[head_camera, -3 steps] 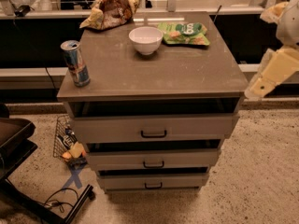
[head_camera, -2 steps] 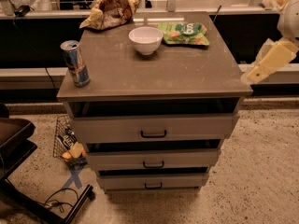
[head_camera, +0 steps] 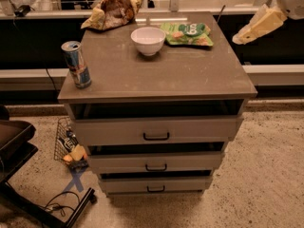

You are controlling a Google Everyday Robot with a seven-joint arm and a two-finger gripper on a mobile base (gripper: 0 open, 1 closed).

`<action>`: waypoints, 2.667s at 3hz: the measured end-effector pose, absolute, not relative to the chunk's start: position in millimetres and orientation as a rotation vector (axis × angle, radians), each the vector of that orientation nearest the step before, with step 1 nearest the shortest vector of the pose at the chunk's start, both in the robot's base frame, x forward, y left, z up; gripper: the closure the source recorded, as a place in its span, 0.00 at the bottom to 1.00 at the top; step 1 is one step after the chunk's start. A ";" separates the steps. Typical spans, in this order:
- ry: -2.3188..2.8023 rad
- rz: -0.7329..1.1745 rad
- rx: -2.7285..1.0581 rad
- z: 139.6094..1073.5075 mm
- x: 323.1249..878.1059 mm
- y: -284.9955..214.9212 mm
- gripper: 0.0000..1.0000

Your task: Move green rice chip bag near redbull can

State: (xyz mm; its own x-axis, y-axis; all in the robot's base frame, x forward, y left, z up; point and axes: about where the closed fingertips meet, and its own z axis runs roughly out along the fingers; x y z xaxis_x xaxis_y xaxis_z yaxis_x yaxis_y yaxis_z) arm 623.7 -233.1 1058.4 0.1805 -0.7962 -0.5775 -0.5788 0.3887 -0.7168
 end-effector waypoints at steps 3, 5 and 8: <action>1.557 -0.200 -1.209 1030.1 698.0 -226.5 0.00; 1.621 -0.110 -1.078 989.2 805.1 -245.6 0.00; 1.689 0.054 -1.004 923.9 863.9 -230.0 0.00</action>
Offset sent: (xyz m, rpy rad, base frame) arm 0.0641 0.0146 -0.0326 0.0059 0.0456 -0.0560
